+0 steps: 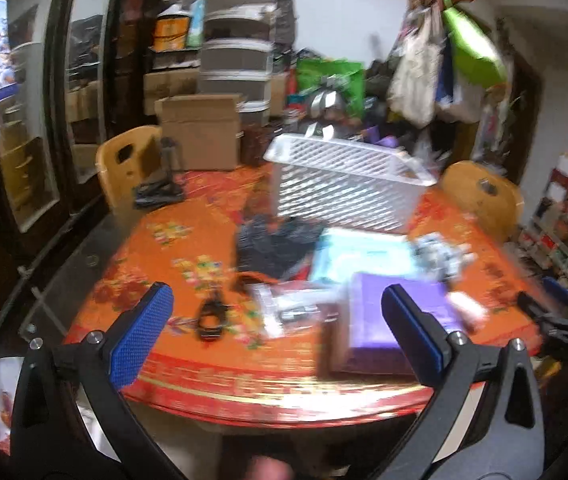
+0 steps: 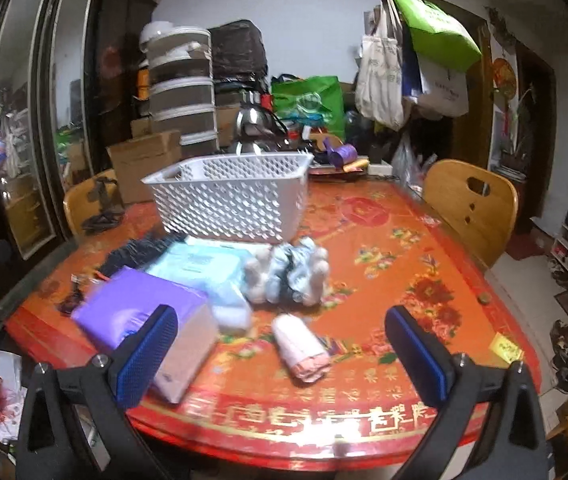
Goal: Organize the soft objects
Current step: 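Grasp the rolled pink-white towel with the right tool while the left tool grasps the black cable, then carry the towel and cable into the white basket and open both tools, then withdraw both open tools from the basket back over the table, then close both tools together on the white plush toy with blue cloth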
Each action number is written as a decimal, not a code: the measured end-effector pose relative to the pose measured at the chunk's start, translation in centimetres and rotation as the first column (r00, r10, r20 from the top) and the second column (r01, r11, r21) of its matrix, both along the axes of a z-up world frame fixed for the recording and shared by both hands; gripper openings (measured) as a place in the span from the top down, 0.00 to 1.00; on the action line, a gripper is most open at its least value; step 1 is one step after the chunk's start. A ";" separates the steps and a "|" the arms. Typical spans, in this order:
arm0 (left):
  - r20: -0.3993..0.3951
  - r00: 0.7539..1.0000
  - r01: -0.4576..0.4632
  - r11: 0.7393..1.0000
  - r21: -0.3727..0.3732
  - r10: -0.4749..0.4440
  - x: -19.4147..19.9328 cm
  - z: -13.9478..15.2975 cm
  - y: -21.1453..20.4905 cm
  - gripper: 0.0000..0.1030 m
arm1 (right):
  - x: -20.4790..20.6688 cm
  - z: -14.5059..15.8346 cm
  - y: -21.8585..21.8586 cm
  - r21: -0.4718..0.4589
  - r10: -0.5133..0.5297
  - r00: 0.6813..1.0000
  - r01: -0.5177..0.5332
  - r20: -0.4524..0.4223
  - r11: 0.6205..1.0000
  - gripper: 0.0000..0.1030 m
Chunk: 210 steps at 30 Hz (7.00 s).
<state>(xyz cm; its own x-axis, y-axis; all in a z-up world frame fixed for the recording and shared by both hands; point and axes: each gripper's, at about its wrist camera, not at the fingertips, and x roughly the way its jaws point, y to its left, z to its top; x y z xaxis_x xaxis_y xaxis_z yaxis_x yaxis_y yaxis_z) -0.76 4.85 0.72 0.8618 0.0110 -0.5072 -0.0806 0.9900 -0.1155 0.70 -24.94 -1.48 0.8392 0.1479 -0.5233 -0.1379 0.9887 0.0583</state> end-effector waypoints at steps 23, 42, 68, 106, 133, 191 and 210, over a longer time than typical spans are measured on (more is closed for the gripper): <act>-0.238 0.969 -0.068 0.998 -0.017 0.062 9.4 -14.2 8.3 0.13 | 5.2 -9.7 -2.0 -0.003 0.025 0.985 -0.025 -0.171 1.000 0.06; -0.222 0.975 0.024 0.998 0.059 -0.010 11.3 -15.7 6.0 0.65 | 6.7 -9.3 0.2 -0.054 0.084 0.984 -0.094 -0.158 0.994 0.57; -0.170 0.985 0.025 0.995 0.095 -0.008 10.5 -12.4 5.6 0.66 | 7.0 -5.9 -1.6 0.002 0.101 0.988 -0.102 -0.119 0.995 0.69; -0.287 0.945 0.167 0.986 0.023 -0.154 40.9 1.7 1.9 0.66 | 34.4 3.0 3.0 -0.027 0.218 0.953 -0.228 -0.213 0.973 0.69; -0.250 0.959 0.149 0.988 0.042 -0.133 37.8 1.0 1.2 0.22 | 31.9 3.9 3.8 -0.022 0.211 0.964 -0.218 -0.163 0.976 0.26; -0.241 0.963 0.087 0.986 -0.139 -0.119 14.3 -10.0 4.5 0.18 | 10.8 -5.1 -2.5 0.082 0.098 0.979 -0.084 -0.179 0.993 0.23; -0.294 0.897 0.308 0.943 -0.124 -0.331 19.1 -3.5 -10.5 0.23 | 13.9 -3.1 -4.7 0.024 0.085 0.969 -0.082 -0.231 0.996 0.23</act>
<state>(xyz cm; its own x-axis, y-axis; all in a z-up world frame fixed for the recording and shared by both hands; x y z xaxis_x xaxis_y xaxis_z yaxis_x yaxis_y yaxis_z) 18.38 -5.64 -2.75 0.6145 -0.2854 -0.7354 0.1958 0.9583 -0.2083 14.64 -29.66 -4.58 0.6797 0.2209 -0.6995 -0.2010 0.9732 0.1121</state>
